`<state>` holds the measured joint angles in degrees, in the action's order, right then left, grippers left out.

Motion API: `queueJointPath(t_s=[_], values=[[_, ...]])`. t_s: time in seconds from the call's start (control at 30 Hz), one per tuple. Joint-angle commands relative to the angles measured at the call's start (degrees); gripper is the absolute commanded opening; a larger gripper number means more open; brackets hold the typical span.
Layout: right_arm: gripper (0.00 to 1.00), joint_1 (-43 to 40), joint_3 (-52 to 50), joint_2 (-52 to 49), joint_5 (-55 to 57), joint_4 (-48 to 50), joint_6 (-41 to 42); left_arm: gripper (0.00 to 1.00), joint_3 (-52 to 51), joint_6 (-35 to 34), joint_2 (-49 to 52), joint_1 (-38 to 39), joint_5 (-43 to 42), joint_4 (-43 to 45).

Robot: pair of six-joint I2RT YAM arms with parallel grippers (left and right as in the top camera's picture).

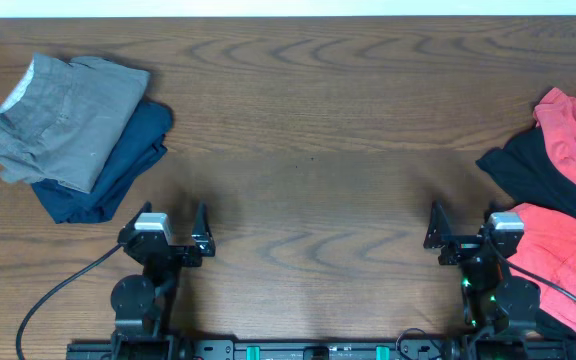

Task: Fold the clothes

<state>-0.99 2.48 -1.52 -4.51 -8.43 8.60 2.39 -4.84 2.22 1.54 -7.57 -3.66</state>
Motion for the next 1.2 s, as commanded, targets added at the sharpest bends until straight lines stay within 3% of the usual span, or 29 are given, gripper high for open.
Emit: queueJointPath(t_s=[0.0,0.37,0.77,0.97,1.07,1.17], values=[[0.99,-0.09,4.66,-2.21,0.20,-3.39,1.22,0.98,2.84,-3.65,3.08,-0.24,-3.69,-1.14],[0.99,-0.11,19.43,-20.90,1.77,-12.11,1.22,0.98,21.05,-3.65,23.87,-0.24,-8.50,-8.72],[0.99,-0.13,42.66,-47.76,2.58,-32.76,-2.43,0.98,43.45,-3.65,42.99,-0.24,-11.08,-34.38],[0.99,-0.11,48.04,-55.30,-0.33,-36.20,-3.30,0.98,49.00,-3.63,47.69,-0.24,-11.39,-42.42],[0.99,-0.24,48.09,-56.24,2.34,-36.76,-1.20,0.98,49.13,-3.65,48.15,-0.24,-12.20,-42.40],[0.99,-1.31,48.09,-57.09,18.10,-40.52,11.32,0.98,49.13,-3.65,48.09,-0.24,-12.39,-42.40]])
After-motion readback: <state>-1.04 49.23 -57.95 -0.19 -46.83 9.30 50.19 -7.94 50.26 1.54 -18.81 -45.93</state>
